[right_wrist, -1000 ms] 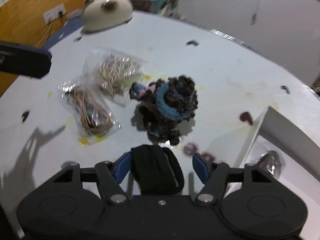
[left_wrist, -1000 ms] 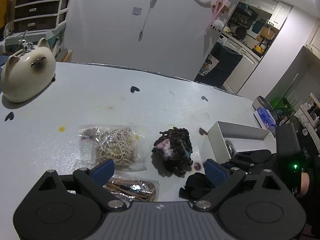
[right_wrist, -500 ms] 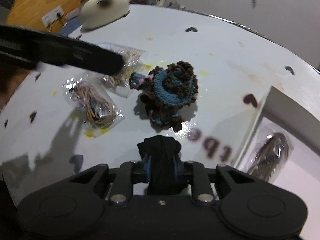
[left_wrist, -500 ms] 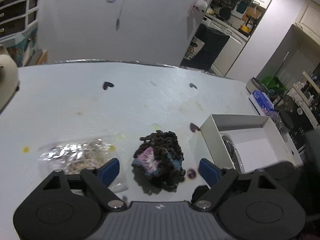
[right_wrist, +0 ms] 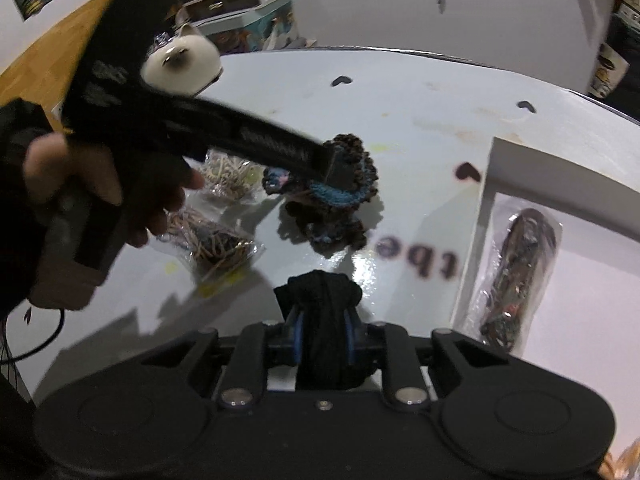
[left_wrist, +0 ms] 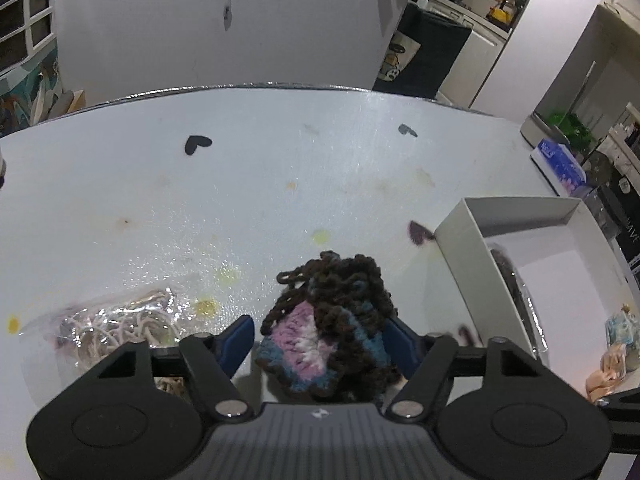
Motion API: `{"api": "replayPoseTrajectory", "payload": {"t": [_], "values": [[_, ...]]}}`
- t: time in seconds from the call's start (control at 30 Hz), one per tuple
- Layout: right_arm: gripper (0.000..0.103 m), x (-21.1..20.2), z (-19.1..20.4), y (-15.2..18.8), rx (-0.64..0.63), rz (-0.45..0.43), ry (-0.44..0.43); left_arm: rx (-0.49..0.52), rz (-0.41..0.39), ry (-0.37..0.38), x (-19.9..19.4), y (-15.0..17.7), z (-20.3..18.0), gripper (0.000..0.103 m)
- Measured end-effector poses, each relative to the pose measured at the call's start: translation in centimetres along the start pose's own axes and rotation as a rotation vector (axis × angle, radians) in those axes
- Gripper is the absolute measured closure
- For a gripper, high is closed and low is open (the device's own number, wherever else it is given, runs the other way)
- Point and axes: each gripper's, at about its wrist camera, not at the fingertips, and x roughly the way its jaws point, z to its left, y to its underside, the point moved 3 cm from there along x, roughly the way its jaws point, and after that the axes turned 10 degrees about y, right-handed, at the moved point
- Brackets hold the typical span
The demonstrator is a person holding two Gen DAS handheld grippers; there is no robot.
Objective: Organize soft objects
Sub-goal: 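Grasp the crocheted brown-blue scrunchie with the left tool, then carry the crocheted scrunchie and the black scrunchie over the white tray with both tools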
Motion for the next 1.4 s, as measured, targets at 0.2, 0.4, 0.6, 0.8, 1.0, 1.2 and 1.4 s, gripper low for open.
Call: {"api": "replayPoseTrajectory", "payload": {"t": [0.2,0.4,0.6,0.8,1.0,1.2,1.4], "values": [[0.083,-0.6,-0.2,0.3,0.058,-0.004,0.030,0.006,0.002,0.028,-0.2,0.3,-0.5,0.060],[0.083,-1.2,0.1,0.6,0.083,-0.014,0.047,-0.012,-0.021,0.041,-2.2,1.1,-0.7,0.070],[0.083,-2.5,0.6,0.9,0.105,-0.038,0.063,-0.036,-0.079,0.050,-5.9,2.5,-1.0,0.072],[0.083,-4.9,0.9,1.0,0.138,-0.117,0.103,-0.039,-0.159,0.049,-10.2,3.8,-2.4,0.072],[0.083,-7.7,0.2,1.4,0.187,-0.211,0.133,-0.044,-0.222,0.045,-13.5,4.9,-4.3,0.072],[0.083,-9.6,-0.6,2.0,0.218,-0.257,0.167,-0.056,-0.260,0.006,-15.7,6.1,-6.3,0.072],[0.083,-11.6,-1.8,2.5,0.232,-0.300,0.176,-0.073,-0.268,-0.059,-16.7,7.3,-8.3,0.072]]}}
